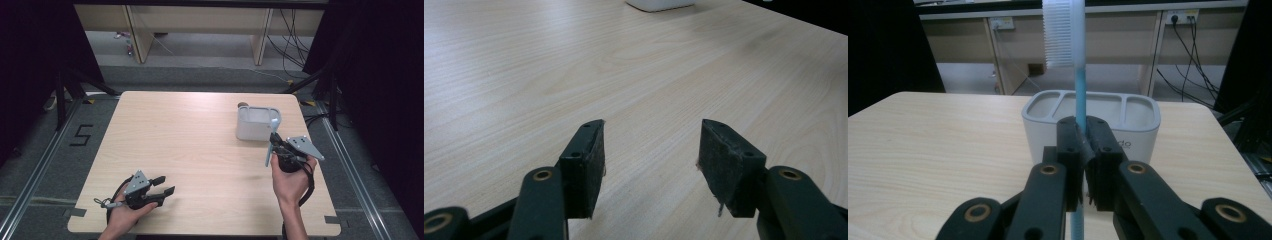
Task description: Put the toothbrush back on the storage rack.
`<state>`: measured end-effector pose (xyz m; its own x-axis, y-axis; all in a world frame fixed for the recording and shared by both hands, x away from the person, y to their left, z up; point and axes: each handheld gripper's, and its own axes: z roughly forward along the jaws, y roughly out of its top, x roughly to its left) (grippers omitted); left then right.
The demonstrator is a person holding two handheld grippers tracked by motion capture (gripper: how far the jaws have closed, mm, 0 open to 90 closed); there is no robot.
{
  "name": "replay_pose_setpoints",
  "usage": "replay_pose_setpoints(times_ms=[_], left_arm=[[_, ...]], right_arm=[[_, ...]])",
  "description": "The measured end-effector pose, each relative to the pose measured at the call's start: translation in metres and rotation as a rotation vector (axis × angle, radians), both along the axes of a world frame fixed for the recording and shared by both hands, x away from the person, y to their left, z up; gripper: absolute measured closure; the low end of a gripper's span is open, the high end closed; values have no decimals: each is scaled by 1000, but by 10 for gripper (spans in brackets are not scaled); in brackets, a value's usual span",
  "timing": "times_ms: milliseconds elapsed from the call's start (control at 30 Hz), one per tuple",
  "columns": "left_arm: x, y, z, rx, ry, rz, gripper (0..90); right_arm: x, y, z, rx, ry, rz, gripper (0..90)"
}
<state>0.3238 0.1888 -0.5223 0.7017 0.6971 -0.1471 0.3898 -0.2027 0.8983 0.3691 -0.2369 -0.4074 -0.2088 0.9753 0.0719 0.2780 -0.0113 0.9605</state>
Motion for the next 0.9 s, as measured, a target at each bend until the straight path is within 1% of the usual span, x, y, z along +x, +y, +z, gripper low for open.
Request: replay_pose_setpoints(times_ms=[33, 67, 100, 167, 200, 233, 267, 300, 333, 367, 400, 433, 500, 533, 567, 600, 667, 700, 733, 800, 867, 900], left_arm=[[0, 0, 0, 0, -1, 0, 435], [0, 0, 0, 0, -1, 0, 435], [0, 0, 0, -1, -2, -1, 435], [0, 0, 0, 0, -2, 0, 435], [0, 0, 0, -1, -3, -1, 435], [0, 0, 0, -4, -2, 1, 435], [0, 0, 0, -3, -3, 0, 435], [0, 0, 0, 2, -4, -1, 435], [0, 0, 0, 0, -3, -1, 435], [0, 0, 0, -1, -3, 0, 435], [0, 0, 0, -1, -4, 0, 435], [0, 0, 0, -1, -4, 0, 435], [0, 0, -1, -9, -7, -7, 435], [0, 0, -1, -7, -7, -5, 435], [0, 0, 0, 1, -4, 1, 435], [0, 0, -1, -15, -8, -4, 435], [0, 0, 0, -4, -6, -3, 435], [0, 0, -1, -7, -8, -5, 435], [0, 0, 0, 0, -6, 0, 435], [0, 0, 0, 0, -4, 0, 435], [0, 0, -1, -7, -8, -6, 435], [0, 0, -1, -9, -9, -5, 435]], right_arm=[[0, -1, 1, -5, 14, 3, 860], [1, 0, 2, 18, 5, 1, 860], [1, -1, 2, 2, -5, 3, 860], [1, 0, 4, 11, 1, 3, 860], [1, -1, 5, -2, -10, -2, 860], [2, 0, 6, 6, -6, 3, 860], [3, 0, 6, 18, -14, 10, 860], [3, 0, 7, 11, -11, 13, 860], [3, 0, 8, 11, -12, 2, 860], [3, 0, 9, 12, -17, -2, 860], [4, -1, 9, -1, -35, 2, 860], [4, -1, 10, -4, -20, 2, 860], [5, -1, 11, -3, -32, 5, 860], [5, 0, 11, 10, -26, -2, 860], [5, -1, 12, -1, -23, -1, 860], [6, 0, 12, 3, -32, 3, 860], [6, -2, 14, -10, -34, 2, 860], [6, -1, 14, 10, -30, 2, 860], [6, 0, 14, 13, -30, -5, 860], [7, -1, 15, -4, -35, 0, 860], [7, -2, 16, -10, -41, 0, 860], [7, -1, 16, 3, -35, -2, 860]])
